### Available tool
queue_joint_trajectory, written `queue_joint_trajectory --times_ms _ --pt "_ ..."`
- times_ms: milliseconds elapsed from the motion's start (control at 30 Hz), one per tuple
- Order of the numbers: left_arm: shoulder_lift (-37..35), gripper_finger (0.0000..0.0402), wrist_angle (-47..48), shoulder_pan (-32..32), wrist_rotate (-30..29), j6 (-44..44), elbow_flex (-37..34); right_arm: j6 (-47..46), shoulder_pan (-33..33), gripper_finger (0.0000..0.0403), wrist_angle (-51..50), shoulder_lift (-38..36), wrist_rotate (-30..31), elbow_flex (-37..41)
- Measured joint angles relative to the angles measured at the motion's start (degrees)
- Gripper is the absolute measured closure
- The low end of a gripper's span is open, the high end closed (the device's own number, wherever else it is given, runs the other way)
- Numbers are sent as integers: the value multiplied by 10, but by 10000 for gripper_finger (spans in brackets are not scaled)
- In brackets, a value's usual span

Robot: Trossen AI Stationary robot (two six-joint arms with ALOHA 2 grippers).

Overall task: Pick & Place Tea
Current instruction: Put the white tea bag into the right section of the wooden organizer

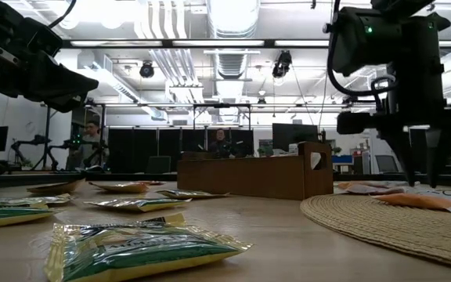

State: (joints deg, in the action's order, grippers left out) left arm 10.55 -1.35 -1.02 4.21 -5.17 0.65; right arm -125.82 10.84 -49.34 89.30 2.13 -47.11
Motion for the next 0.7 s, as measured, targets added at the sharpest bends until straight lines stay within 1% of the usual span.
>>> queue_joint_trajectory --times_ms 233,433,700 --pt "0 402 0 0 0 0 0 -6 0 298 -3 0 25 -11" --pt "0 402 0 0 0 0 0 -45 0 293 -17 0 26 -9" --pt "0 402 0 0 0 0 0 -85 -1 292 -14 0 55 -5"
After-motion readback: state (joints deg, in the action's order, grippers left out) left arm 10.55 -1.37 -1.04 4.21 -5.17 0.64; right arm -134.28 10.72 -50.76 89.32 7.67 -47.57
